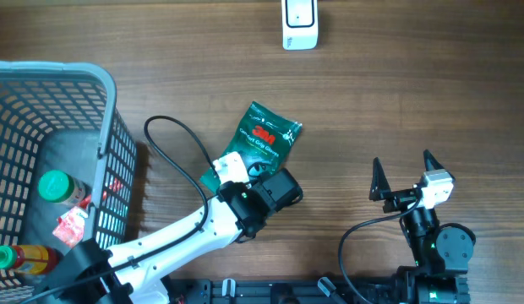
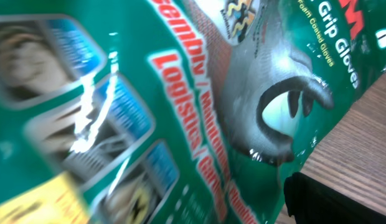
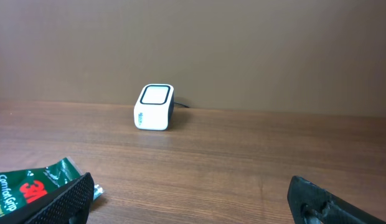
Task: Scan the item barcode
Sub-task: 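Lift the glove packet out and lay it on the table center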
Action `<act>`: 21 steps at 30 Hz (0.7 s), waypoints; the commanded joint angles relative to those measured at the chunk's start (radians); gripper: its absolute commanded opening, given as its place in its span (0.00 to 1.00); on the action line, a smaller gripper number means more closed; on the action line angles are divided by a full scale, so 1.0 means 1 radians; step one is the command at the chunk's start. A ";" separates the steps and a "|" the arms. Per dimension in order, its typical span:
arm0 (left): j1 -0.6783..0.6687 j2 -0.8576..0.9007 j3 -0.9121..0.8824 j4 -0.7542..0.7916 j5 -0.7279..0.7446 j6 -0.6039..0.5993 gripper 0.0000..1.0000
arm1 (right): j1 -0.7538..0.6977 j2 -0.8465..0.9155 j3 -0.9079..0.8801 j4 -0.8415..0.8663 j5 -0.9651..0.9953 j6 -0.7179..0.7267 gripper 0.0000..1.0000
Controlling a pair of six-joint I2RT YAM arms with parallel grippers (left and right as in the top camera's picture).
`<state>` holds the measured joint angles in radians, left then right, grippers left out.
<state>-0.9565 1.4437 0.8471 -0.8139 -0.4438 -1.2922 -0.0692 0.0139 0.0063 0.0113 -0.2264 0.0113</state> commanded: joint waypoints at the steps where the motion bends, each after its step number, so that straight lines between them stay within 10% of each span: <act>1: 0.001 -0.031 0.085 -0.042 -0.003 0.090 1.00 | -0.007 -0.005 -0.001 0.003 0.016 0.015 1.00; 21: 0.255 -0.169 0.589 -0.377 0.043 0.420 1.00 | -0.007 -0.005 -0.001 0.003 0.016 0.015 1.00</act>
<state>-0.7689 1.2911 1.3132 -1.1488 -0.4011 -0.9897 -0.0692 0.0139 0.0063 0.0113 -0.2264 0.0113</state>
